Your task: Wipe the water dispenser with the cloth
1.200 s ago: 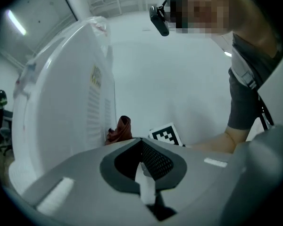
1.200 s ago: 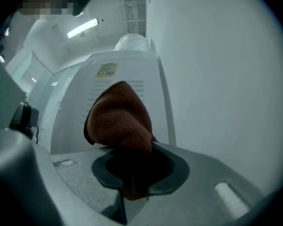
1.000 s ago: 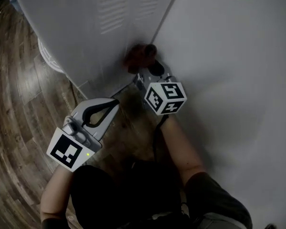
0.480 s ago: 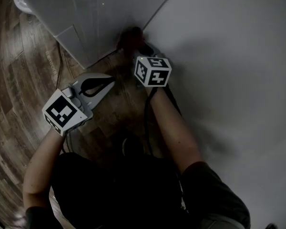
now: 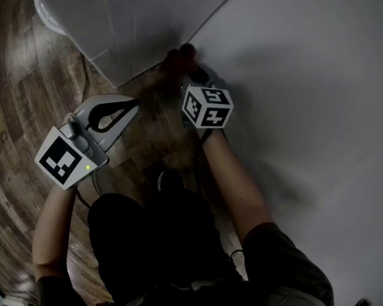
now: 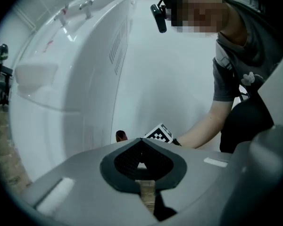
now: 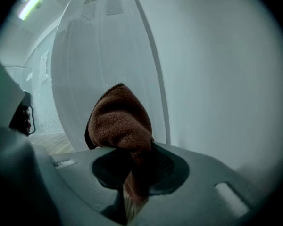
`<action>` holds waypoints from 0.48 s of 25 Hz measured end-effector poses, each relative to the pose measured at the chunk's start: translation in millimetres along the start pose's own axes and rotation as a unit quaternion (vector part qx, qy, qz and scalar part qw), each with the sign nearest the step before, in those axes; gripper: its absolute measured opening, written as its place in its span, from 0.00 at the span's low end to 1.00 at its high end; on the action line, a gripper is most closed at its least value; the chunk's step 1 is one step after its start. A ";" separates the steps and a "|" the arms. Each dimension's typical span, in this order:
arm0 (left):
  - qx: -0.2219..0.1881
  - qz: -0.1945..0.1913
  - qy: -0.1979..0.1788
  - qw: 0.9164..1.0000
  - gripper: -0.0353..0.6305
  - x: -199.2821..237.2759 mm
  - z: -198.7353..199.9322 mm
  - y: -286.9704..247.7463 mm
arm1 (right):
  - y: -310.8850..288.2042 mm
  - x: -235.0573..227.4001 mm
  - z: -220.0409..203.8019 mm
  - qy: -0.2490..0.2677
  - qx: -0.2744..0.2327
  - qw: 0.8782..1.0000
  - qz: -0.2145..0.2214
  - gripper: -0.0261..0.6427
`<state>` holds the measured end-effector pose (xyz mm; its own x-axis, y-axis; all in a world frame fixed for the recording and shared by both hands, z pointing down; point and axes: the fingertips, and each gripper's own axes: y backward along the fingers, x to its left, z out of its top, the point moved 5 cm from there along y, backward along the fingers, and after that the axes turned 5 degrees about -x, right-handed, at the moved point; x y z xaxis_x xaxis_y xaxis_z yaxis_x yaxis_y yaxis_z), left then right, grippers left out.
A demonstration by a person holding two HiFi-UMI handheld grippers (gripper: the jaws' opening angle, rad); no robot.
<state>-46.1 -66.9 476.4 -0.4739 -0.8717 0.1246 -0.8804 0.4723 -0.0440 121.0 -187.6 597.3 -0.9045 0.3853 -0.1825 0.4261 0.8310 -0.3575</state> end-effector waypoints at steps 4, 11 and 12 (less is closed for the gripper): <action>0.004 0.027 -0.022 0.999 0.08 -19.2 59.0 9.7 | 46.2 28.0 64.7 0.017 -0.008 0.999 0.034 0.14; -0.039 0.098 0.080 0.991 0.08 -64.7 145.2 45.2 | 133.7 66.2 159.8 0.050 0.032 0.997 0.049 0.14; -0.044 0.107 0.085 0.990 0.08 -74.3 164.6 51.2 | 150.2 73.0 175.8 0.057 0.034 0.996 0.051 0.14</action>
<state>-59.4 0.6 301.8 -0.6321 -0.7200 0.2865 -0.7518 0.6594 -0.0015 121.4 -105.2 369.3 -0.8504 0.5128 -0.1175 0.5126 0.7572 -0.4049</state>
